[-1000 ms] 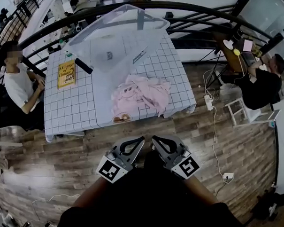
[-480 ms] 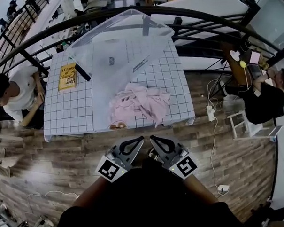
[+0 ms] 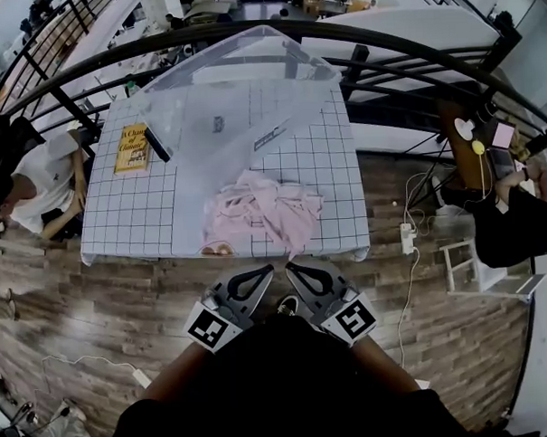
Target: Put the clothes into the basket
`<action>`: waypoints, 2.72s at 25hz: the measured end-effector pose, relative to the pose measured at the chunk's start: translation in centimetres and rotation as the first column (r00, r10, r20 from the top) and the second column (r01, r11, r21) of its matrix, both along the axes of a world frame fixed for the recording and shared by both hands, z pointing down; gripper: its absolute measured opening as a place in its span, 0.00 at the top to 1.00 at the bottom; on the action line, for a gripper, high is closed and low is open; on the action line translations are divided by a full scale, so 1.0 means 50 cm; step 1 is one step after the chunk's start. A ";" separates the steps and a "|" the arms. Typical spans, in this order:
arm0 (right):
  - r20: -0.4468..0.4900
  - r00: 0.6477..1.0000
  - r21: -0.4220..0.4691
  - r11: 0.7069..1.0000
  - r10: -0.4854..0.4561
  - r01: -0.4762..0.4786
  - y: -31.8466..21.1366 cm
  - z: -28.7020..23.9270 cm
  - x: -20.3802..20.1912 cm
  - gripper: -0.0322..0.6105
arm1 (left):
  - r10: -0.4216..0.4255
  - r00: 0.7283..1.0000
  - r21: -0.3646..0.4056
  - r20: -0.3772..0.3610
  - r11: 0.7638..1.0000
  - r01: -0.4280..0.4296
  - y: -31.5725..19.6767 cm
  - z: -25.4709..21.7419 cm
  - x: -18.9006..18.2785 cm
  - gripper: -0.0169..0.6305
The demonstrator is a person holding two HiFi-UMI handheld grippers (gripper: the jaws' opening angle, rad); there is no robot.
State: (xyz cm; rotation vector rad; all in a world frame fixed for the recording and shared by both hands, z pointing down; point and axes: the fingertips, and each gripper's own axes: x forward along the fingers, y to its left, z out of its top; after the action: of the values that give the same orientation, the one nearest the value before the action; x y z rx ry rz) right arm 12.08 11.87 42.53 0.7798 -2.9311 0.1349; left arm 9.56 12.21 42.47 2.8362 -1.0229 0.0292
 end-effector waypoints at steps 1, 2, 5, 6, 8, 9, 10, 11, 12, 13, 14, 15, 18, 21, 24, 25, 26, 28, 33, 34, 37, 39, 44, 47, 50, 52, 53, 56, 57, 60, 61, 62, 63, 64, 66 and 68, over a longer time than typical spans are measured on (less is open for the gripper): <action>-0.002 1.000 -0.002 1.000 -0.010 0.010 -0.006 0.002 0.006 0.92 | -0.012 1.000 0.000 0.002 1.000 0.012 -0.006 0.002 0.004 0.97; -0.004 1.000 -0.005 1.000 -0.020 0.020 -0.011 0.004 0.011 0.92 | -0.025 1.000 -0.002 0.003 1.000 0.025 -0.012 0.003 0.008 0.97; -0.015 0.999 -0.012 0.999 -0.050 0.050 -0.025 0.014 0.023 0.92 | -0.059 0.998 0.003 0.011 0.998 0.059 -0.029 0.005 0.016 0.97; -0.019 0.998 -0.011 0.998 -0.059 0.059 -0.031 0.016 0.025 0.92 | -0.066 0.998 0.007 0.015 0.998 0.066 -0.034 0.005 0.017 0.97; -0.024 0.997 -0.012 0.997 -0.071 0.071 -0.043 0.021 0.029 0.92 | -0.077 0.997 0.012 0.021 0.997 0.076 -0.045 0.005 0.020 0.97; -0.024 0.997 -0.015 0.997 -0.075 0.074 -0.049 0.024 0.030 0.92 | -0.082 0.996 0.011 0.023 0.997 0.082 -0.050 0.006 0.020 0.97; -0.023 0.997 -0.016 0.997 -0.077 0.077 -0.054 0.026 0.031 0.92 | -0.088 0.996 0.009 0.024 0.996 0.088 -0.055 0.008 0.019 0.97; -0.022 0.997 -0.019 0.997 -0.079 0.078 -0.061 0.028 0.031 0.92 | -0.094 0.995 0.005 0.027 0.996 0.094 -0.061 0.012 0.018 0.97; -0.022 0.997 -0.022 0.997 -0.080 0.079 -0.067 0.031 0.031 0.92 | -0.099 0.995 0.000 0.031 0.995 0.099 -0.067 0.017 0.016 0.97; -0.023 0.997 -0.025 0.997 -0.080 0.080 -0.074 0.035 0.031 0.92 | -0.102 0.994 -0.004 0.035 0.995 0.102 -0.075 0.023 0.015 0.97; -0.026 0.996 -0.028 0.996 -0.081 0.080 -0.082 0.039 0.030 0.92 | -0.105 0.994 -0.006 0.035 0.994 0.105 -0.084 0.029 0.013 0.97; -0.031 0.996 -0.028 0.996 -0.084 0.083 -0.092 0.042 0.028 0.92 | -0.106 0.994 -0.006 0.033 0.994 0.107 -0.094 0.033 0.011 0.97; -0.057 0.993 -0.022 0.995 -0.099 0.098 -0.116 0.050 0.014 0.92 | -0.105 0.994 -0.005 0.028 0.994 0.105 -0.121 0.043 0.000 0.97; -0.073 0.993 -0.033 0.995 -0.094 0.092 -0.139 0.059 0.002 0.92 | -0.091 0.995 0.000 0.030 0.996 0.091 -0.145 0.053 -0.008 0.97; -0.100 0.991 -0.045 0.996 -0.086 0.082 -0.174 0.078 -0.005 0.92 | -0.078 0.997 -0.008 0.028 0.997 0.078 -0.175 0.068 -0.016 0.97; -0.108 0.991 -0.052 0.996 -0.083 0.078 -0.186 0.082 -0.008 0.92 | -0.072 0.997 -0.009 0.027 0.997 0.072 -0.185 0.074 -0.019 0.97; -0.116 0.990 -0.056 0.996 -0.080 0.074 -0.197 0.088 -0.011 0.92 | -0.063 0.998 -0.007 0.025 0.998 0.063 -0.195 0.079 -0.022 0.97; -0.131 0.988 -0.060 0.996 -0.076 0.068 -0.215 0.103 -0.017 0.92 | -0.045 0.999 -0.001 0.016 0.999 0.045 -0.209 0.090 -0.029 0.97; -0.172 0.982 -0.072 0.996 -0.072 0.060 -0.258 0.158 -0.033 0.92 | -0.021 1.000 0.005 0.011 1.000 0.021 -0.249 0.121 -0.053 0.97; -0.187 0.980 -0.074 0.996 -0.069 0.056 -0.267 0.169 -0.035 0.92 | -0.020 1.000 0.001 0.011 1.000 0.020 -0.259 0.127 -0.058 0.97; -0.240 0.967 -0.103 0.993 -0.080 0.056 -0.293 0.212 -0.043 0.92 | -0.019 1.000 -0.010 0.015 1.000 0.019 -0.288 0.143 -0.069 0.97; -0.279 0.955 -0.129 0.990 -0.098 0.064 -0.312 0.245 -0.050 0.92 | -0.017 1.000 -0.004 0.026 1.000 0.017 -0.308 0.156 -0.075 0.97; -0.365 0.921 -0.168 0.983 -0.135 0.077 -0.355 0.331 -0.066 0.92 | -0.018 0.999 -0.026 0.027 0.999 0.019 -0.348 0.194 -0.085 0.97; -0.417 0.894 -0.187 0.978 -0.164 0.092 -0.374 0.380 -0.076 0.92 | -0.012 0.999 -0.031 0.037 0.999 0.013 -0.369 0.216 -0.088 0.97; -0.480 0.856 -0.213 0.972 -0.194 0.100 -0.391 0.415 -0.077 0.92 | -0.014 0.999 -0.040 0.034 0.999 0.015 -0.389 0.229 -0.089 0.97; -0.509 0.829 -0.242 0.963 -0.230 0.118 -0.398 0.438 -0.082 0.89 | -0.017 0.999 -0.042 0.031 0.999 0.018 -0.402 0.237 -0.091 0.97; -0.519 0.817 -0.259 0.957 -0.251 0.129 -0.401 0.451 -0.086 0.84 | -0.019 0.999 -0.043 0.028 0.999 0.020 -0.408 0.241 -0.093 0.97; -0.548 0.778 -0.300 0.940 -0.307 0.159 -0.406 0.481 -0.097 0.74 | -0.020 0.999 -0.053 0.035 0.998 0.022 -0.420 0.255 -0.097 0.97; -0.559 0.764 -0.309 0.936 -0.322 0.168 -0.409 0.490 -0.101 0.72 | -0.020 0.999 -0.054 0.039 0.998 0.022 -0.423 0.259 -0.098 0.97; -0.588 0.721 -0.341 0.921 -0.366 0.189 -0.418 0.520 -0.111 0.66 | -0.022 0.999 -0.045 0.048 0.999 0.024 -0.436 0.272 -0.103 0.97; -0.596 0.707 -0.355 0.915 -0.381 0.194 -0.421 0.530 -0.113 0.63 | -0.025 0.999 -0.045 0.049 0.999 0.027 -0.441 0.277 -0.106 0.97; -0.601 0.694 -0.370 0.908 -0.396 0.198 -0.423 0.540 -0.116 0.59 | -0.028 0.998 -0.048 0.050 0.998 0.030 -0.445 0.279 -0.108 0.97; -0.606 0.681 -0.385 0.900 -0.412 0.202 -0.426 0.549 -0.119 0.55 | -0.031 0.998 -0.051 0.051 0.998 0.034 -0.449 0.279 -0.111 0.97; -0.611 0.666 -0.399 0.893 -0.428 0.207 -0.428 0.557 -0.122 0.51 | -0.035 0.998 -0.054 0.050 0.998 0.037 -0.453 0.280 -0.114 0.97; -0.628 0.628 -0.422 0.879 -0.459 0.220 -0.434 0.575 -0.125 0.44 | -0.040 0.998 -0.053 0.052 0.998 0.042 -0.458 0.283 -0.119 0.97; -0.648 0.587 -0.437 0.868 -0.486 0.237 -0.438 0.593 -0.127 0.39 | -0.043 0.998 -0.052 0.052 0.998 0.046 -0.459 0.287 -0.122 0.97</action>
State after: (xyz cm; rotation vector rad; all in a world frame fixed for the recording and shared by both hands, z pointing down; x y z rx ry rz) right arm 5.71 -10.04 72.17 0.0876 -2.1187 0.1759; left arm 3.47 -10.75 56.84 2.7770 -1.0781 0.1231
